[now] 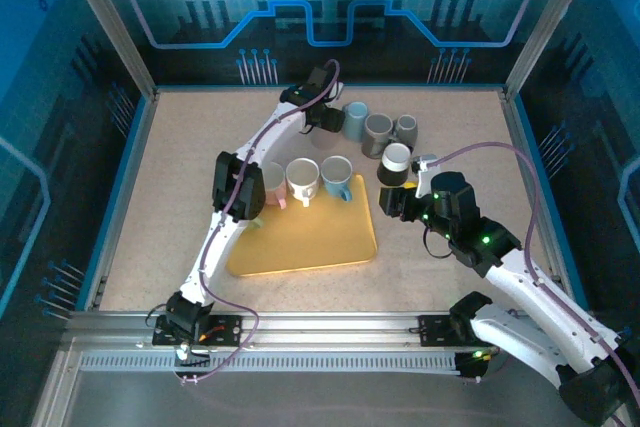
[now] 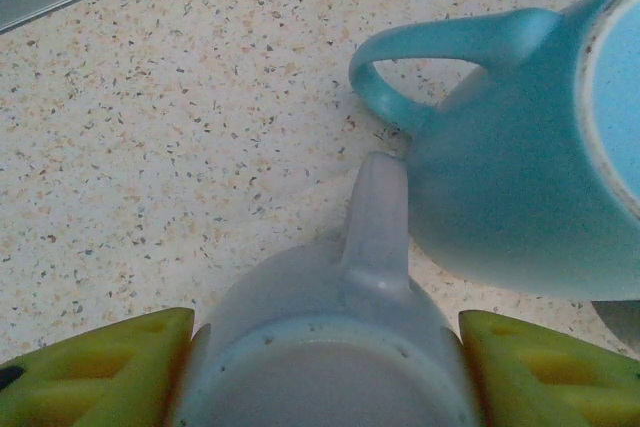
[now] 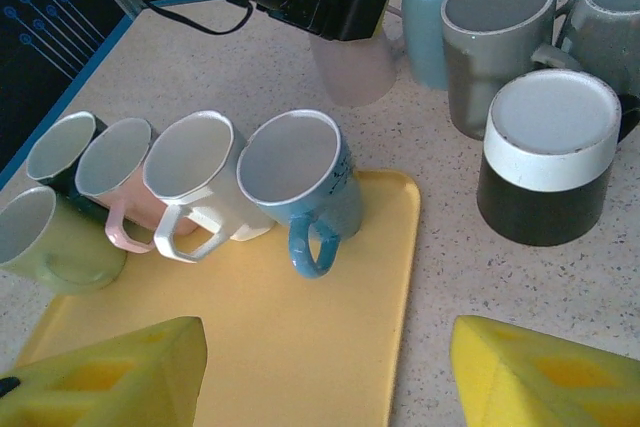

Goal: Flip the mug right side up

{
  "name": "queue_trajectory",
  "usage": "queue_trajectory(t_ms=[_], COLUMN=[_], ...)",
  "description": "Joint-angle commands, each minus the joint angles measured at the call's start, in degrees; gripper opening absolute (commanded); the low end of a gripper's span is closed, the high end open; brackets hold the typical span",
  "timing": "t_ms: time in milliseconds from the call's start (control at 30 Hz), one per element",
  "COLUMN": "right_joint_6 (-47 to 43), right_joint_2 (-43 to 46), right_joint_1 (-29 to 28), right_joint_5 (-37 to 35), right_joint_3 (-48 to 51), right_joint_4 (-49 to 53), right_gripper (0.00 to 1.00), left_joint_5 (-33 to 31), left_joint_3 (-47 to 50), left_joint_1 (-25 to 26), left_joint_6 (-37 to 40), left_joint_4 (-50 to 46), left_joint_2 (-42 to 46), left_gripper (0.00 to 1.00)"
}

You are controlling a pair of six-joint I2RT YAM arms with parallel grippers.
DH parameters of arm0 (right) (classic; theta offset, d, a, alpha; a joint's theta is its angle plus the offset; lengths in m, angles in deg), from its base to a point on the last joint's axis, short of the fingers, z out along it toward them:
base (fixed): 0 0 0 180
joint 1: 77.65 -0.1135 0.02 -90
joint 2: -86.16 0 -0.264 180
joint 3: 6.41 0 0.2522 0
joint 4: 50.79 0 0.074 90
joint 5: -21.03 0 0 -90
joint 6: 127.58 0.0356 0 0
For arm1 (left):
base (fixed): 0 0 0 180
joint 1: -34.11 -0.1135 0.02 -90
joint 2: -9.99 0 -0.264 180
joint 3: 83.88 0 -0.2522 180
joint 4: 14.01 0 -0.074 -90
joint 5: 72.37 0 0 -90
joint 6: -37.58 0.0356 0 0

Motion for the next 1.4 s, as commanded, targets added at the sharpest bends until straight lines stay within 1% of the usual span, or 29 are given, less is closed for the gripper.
queue_trajectory(t_ms=[0, 200, 533, 633, 733, 833, 900, 967, 1033, 1167, 1267, 1300, 1367], right_joint_6=[0.6, 0.8, 0.7, -0.3, -1.2, -2.4, -3.0, -3.1, -2.8, -0.8, 2.0, 3.1, 6.6], right_joint_2=[0.3, 1.6, 3.0, 3.3, 2.9, 2.0, 0.7, -0.9, -2.1, -3.2, -4.7, -5.4, -7.8], right_joint_1=[0.9, 0.9, 0.7, 0.6, 0.1, -0.4, -0.4, -0.5, -0.6, -0.7, -0.6, -0.5, -0.3], right_joint_5=[0.8, 0.8, 0.7, 3.2, 5.9, 7.4, 10.0, 12.0, 13.4, 15.2, 17.0, 17.4, 18.9], right_joint_3=[0.3, -0.3, -2.1, -3.3, -4.8, -6.8, -8.5, -11.1, -13.0, -15.4, -17.6, -18.6, -21.5], right_joint_4=[-2.2, -1.7, 0.8, 0.5, 0.4, 1.4, 2.3, 4.0, 5.4, 6.8, 7.9, 8.8, 11.0], right_gripper=[0.67, 0.67, 0.66, 0.66, 0.66, 0.65, 0.64, 0.64, 0.64, 0.63, 0.62, 0.61, 0.61], left_joint_5=[-2.6, -2.8, -1.9, -0.2, 3.2, 6.3, 8.0, 4.8, 2.1, -3.7, -5.0, -5.9, -7.2], left_joint_3=[2.3, 7.6, 13.0, 13.9, 15.3, 21.8, 30.8, 39.9, 46.9, 59.3, 68.8, 71.5, 77.6], left_joint_1=[0.1, -0.1, 0.0, -0.1, -0.1, 0.0, 1.4, 4.3, 7.0, 11.1, 15.0, 16.1, 18.4], left_joint_6=[0.9, -0.6, -4.4, -7.1, -9.8, -10.4, -6.8, -0.6, 4.6, 12.3, 21.7, 24.8, 31.6], left_joint_4=[-2.1, 2.7, 8.2, 7.8, 6.2, 7.7, 12.7, 18.4, 21.9, 27.9, 33.4, 35.6, 39.6], left_joint_2=[2.2, 10.3, 24.5, 29.3, 34.3, 42.1, 49.4, 56.3, 62.6, 74.3, 82.4, 84.6, 89.0], left_gripper=[0.34, 0.34, 0.33, 0.33, 0.33, 0.33, 0.35, 0.36, 0.36, 0.36, 0.34, 0.3, 0.29])
